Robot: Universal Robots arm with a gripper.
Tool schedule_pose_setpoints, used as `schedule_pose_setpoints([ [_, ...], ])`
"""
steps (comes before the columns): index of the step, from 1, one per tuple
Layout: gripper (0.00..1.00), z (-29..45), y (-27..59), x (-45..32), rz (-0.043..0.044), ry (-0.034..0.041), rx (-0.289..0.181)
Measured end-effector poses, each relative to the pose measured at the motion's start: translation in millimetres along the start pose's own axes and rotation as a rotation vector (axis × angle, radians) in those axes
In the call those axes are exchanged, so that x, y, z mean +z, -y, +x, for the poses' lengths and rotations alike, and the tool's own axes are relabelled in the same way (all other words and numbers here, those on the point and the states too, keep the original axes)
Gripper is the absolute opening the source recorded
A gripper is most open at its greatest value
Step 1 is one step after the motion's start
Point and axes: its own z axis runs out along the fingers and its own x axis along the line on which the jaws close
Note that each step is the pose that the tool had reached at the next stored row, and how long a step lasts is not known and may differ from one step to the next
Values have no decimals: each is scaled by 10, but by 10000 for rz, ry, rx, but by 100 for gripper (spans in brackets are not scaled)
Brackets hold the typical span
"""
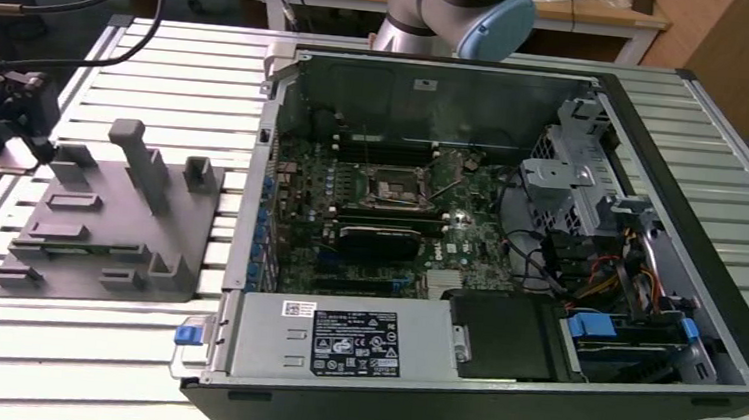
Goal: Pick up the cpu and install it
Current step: 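Pick up the cpu and move it towards the insertion slot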
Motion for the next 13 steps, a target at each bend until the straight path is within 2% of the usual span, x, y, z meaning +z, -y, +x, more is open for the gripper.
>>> schedule_pose_setpoints([
  [13,54,-1,-1,-77,0,1,0],
])
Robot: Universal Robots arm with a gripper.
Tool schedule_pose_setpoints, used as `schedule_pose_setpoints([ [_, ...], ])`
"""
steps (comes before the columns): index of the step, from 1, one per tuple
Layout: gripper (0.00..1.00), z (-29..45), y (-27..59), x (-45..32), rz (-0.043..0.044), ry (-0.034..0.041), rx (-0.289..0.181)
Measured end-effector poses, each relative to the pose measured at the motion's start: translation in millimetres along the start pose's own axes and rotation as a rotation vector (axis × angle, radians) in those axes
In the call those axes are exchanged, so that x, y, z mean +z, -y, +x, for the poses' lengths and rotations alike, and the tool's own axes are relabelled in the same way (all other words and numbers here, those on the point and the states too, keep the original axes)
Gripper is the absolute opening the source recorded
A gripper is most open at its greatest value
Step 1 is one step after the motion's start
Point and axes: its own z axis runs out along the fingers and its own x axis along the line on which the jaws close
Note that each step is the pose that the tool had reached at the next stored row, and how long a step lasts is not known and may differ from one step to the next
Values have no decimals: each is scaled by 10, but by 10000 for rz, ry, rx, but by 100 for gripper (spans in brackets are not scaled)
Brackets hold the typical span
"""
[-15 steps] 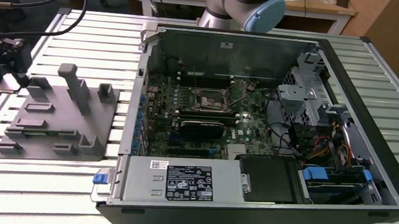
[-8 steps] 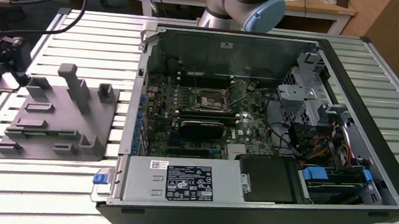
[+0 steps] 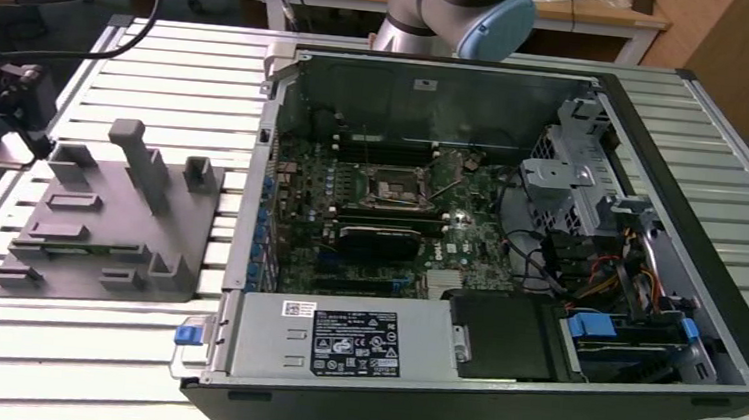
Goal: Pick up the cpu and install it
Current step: 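Pick up the cpu and move it towards the insertion slot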
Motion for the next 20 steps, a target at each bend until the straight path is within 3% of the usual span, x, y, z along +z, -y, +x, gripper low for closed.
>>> schedule_pose_setpoints([
  [20,54,-1,-3,-126,0,0,0],
])
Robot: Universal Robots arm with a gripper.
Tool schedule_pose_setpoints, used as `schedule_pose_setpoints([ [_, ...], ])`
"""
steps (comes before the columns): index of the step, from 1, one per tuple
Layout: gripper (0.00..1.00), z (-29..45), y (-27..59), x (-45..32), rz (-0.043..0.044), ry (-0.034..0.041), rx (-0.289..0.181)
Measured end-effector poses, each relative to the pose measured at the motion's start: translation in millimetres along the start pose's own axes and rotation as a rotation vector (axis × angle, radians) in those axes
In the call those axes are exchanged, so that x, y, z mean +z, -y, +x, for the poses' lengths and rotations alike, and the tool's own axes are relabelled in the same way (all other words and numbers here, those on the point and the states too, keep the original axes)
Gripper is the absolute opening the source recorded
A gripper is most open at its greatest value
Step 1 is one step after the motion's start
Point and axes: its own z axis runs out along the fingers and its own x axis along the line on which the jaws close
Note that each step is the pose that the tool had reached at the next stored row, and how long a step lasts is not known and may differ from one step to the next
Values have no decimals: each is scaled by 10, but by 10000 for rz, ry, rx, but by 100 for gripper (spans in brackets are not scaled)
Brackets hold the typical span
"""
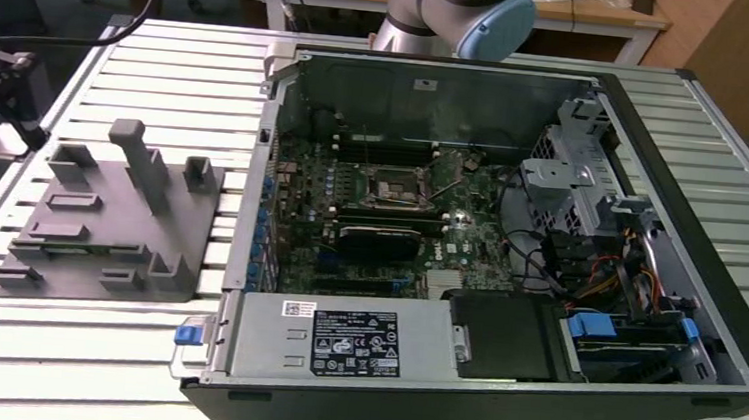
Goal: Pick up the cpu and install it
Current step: 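Pick up the cpu and move it towards the insertion slot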
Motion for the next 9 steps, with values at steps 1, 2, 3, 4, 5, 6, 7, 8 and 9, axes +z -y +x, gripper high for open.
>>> schedule_pose_setpoints([
  [1,54,0,0,-7,0,0,0],
  [2,54,0,0,-15,1,-1,0],
  [3,54,0,0,-22,0,0,0],
  [4,54,0,0,-30,0,0,0],
  [5,54,-1,0,-41,0,0,0],
  [6,54,-1,-1,-54,0,0,0],
  [7,54,-1,-1,-69,0,0,0],
  [8,54,-1,-1,-84,0,0,0],
  [9,54,-1,-2,-102,0,0,0],
])
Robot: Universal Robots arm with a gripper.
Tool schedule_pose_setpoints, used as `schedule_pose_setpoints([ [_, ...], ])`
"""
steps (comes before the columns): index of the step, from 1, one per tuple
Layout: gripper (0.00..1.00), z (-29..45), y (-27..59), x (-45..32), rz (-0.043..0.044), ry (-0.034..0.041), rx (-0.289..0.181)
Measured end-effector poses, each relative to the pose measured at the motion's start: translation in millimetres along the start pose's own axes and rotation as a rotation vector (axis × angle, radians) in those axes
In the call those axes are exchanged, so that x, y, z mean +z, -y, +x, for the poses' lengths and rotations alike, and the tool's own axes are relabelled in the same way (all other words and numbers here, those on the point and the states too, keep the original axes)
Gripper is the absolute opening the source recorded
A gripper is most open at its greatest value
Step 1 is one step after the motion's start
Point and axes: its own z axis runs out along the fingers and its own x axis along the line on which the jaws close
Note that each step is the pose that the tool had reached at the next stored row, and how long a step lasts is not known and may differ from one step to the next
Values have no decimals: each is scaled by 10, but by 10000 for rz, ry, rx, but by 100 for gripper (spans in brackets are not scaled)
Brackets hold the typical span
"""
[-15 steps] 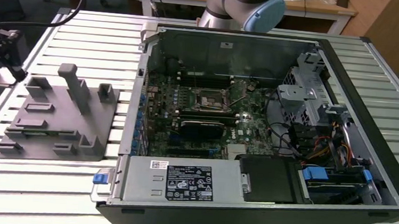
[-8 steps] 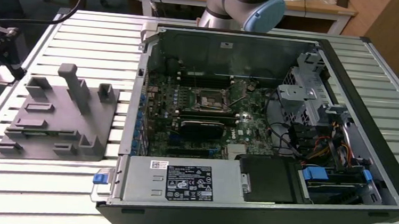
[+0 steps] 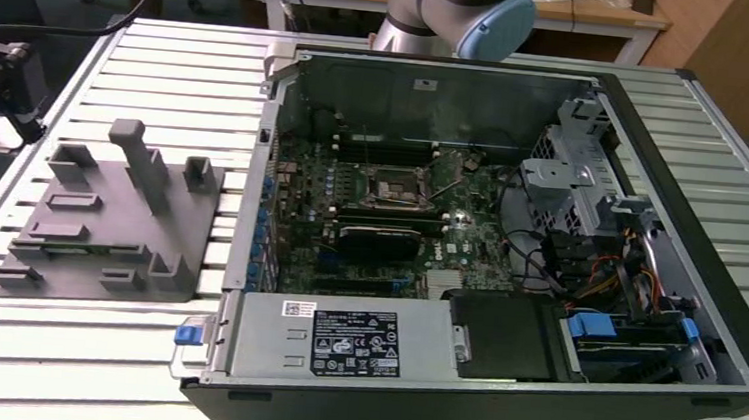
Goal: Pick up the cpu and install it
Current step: 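Pick up the cpu and move it towards the insertion slot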
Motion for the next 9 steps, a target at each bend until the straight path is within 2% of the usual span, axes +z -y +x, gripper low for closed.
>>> schedule_pose_setpoints([
  [9,54,-2,-4,-175,1,0,0],
])
